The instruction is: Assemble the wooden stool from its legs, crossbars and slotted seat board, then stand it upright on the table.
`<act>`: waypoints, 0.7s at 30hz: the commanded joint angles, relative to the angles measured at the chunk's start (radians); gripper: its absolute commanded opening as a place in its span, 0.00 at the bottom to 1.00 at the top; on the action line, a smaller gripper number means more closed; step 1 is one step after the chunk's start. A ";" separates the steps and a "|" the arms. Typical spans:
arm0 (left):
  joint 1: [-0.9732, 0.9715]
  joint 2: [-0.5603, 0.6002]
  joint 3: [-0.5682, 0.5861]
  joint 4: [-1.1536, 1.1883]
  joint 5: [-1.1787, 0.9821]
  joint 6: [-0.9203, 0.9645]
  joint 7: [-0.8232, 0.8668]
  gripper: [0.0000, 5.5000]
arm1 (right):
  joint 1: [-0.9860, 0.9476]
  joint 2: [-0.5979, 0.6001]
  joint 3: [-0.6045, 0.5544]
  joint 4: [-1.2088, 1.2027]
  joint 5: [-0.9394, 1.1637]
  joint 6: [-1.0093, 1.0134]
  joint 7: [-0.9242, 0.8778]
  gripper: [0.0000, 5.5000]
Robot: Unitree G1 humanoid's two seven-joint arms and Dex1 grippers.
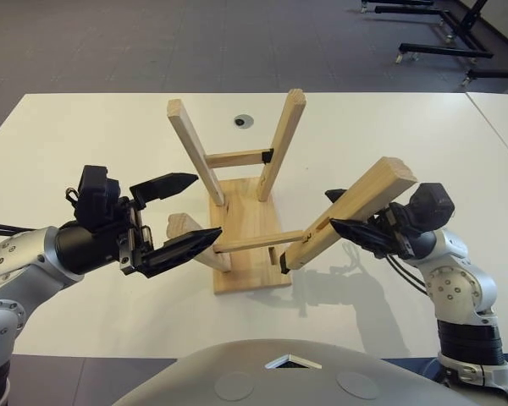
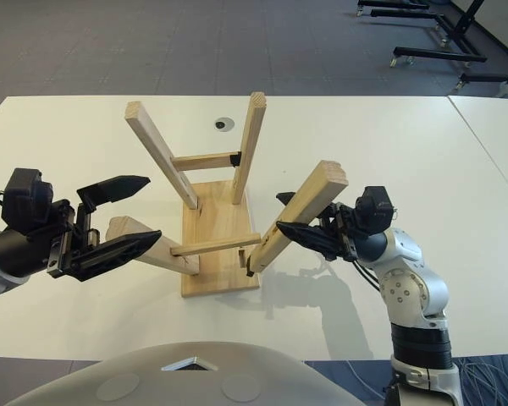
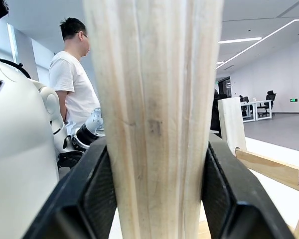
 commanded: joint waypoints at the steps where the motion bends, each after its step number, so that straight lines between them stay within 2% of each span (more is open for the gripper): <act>1: -0.035 0.034 -0.004 0.069 0.031 0.012 -0.039 0.98 | 0.010 0.055 0.015 0.033 -0.012 -0.038 -0.002 0.37; 13: -0.069 0.042 -0.027 0.143 0.116 0.010 -0.128 0.98 | -0.033 0.092 0.096 0.072 -0.149 -0.169 0.023 0.37; 21: -0.099 0.007 -0.025 0.181 0.109 0.011 -0.137 0.98 | -0.033 0.101 0.131 0.195 -0.204 -0.236 0.061 0.37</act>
